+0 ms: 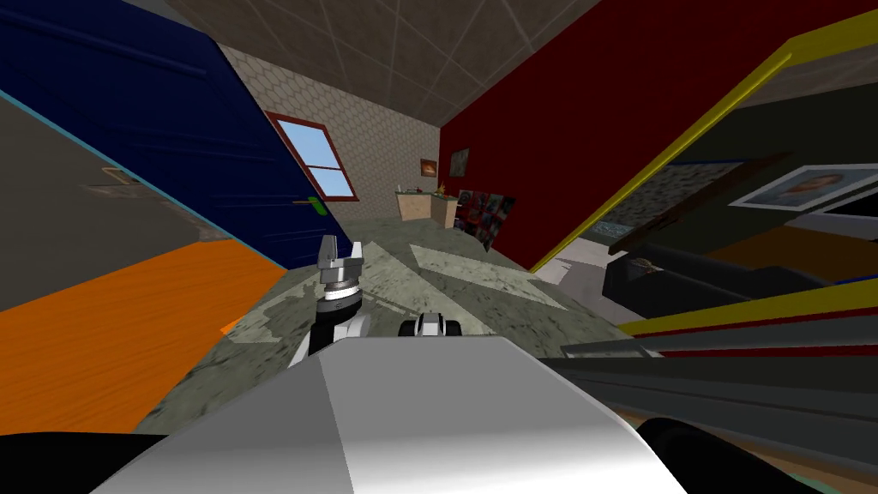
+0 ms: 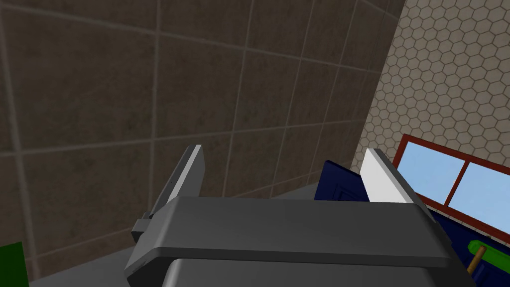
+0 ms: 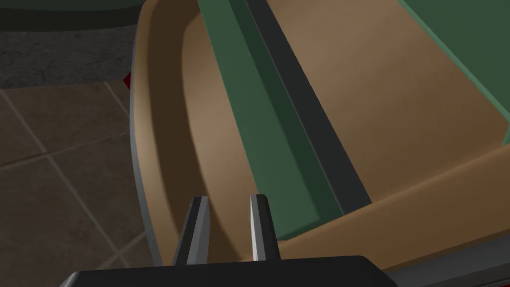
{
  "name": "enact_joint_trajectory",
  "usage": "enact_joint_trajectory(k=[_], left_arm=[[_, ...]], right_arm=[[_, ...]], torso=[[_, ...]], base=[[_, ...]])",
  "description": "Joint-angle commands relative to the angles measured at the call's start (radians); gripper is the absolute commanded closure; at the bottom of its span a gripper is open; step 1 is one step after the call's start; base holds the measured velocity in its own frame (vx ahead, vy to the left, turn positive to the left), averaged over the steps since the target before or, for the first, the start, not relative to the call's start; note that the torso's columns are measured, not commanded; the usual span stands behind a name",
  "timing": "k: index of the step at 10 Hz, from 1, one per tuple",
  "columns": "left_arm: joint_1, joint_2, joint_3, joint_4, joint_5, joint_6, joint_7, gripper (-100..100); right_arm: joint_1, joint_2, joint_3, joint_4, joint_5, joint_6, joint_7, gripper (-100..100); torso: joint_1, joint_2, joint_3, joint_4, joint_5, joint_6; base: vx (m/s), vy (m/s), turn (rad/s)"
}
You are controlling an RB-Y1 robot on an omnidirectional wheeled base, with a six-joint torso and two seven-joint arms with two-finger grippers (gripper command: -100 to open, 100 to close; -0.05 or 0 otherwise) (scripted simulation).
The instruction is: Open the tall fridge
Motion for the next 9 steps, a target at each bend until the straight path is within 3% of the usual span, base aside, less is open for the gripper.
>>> enact_joint_trajectory(k=[1, 9], left_arm=[[0.000, 0.000, 0.000, 0.000, 0.000, 0.000, 0.000, 0], [0.000, 0.000, 0.000, 0.000, 0.000, 0.000, 0.000, 0]], right_arm=[[-0.005, -0.054, -0.008, 0.013, 0.003, -0.023, 0.012, -100], [-0.035, -0.181, -0.073, -0.083, 0.027, -0.159, 0.110, -100]], torso=[[0.000, -0.001, -0.001, 0.000, 0.000, 0.001], [0.002, -0.003, -0.002, -0.001, 0.001, 0.001]], base=[[-0.020, -0.081, 0.063], [-0.054, -0.166, 0.176]])
